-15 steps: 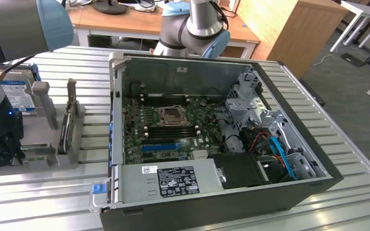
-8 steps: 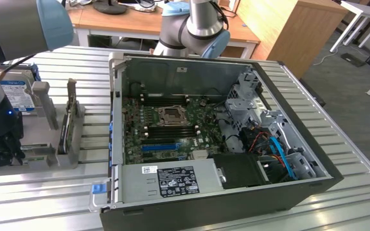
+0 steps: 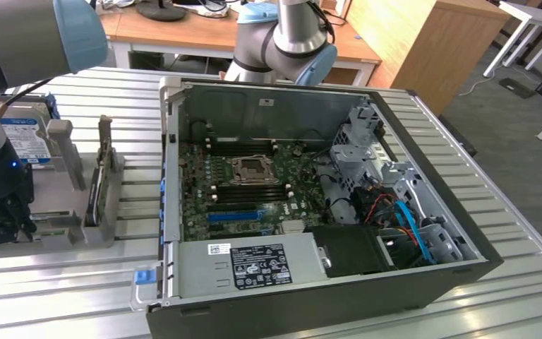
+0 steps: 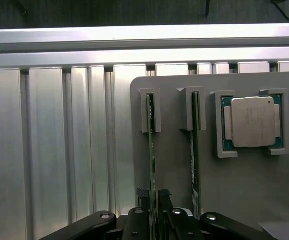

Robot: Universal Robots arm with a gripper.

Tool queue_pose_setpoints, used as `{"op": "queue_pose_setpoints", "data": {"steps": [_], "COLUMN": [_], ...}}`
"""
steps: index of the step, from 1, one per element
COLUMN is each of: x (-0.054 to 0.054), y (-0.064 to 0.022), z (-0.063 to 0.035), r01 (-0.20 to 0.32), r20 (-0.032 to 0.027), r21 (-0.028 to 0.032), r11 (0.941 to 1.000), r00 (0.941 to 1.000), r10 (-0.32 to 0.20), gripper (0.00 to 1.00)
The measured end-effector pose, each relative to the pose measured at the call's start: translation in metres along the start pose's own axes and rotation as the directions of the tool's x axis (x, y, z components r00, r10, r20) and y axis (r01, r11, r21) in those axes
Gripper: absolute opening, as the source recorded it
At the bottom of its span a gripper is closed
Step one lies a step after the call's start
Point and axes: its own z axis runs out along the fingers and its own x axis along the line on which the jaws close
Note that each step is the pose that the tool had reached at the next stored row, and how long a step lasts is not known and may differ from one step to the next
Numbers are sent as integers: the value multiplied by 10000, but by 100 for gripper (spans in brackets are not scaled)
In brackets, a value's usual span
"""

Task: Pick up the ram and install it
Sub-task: 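Pick up the ram and move it above insertion slot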

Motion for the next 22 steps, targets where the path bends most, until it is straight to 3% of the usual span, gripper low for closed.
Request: {"op": "queue_pose_setpoints", "data": {"steps": [18, 20, 22], "x": [0, 0, 0], "y": [0, 1, 0], "z": [-2, -2, -2], "r01": [0, 0, 1], "r20": [1, 1, 0], "r21": [0, -1, 0], "r11": [10000, 10000, 10000], "r00": [10000, 10000, 10000], "r10": [0, 0, -1], "gripper": [21, 20, 12]}}
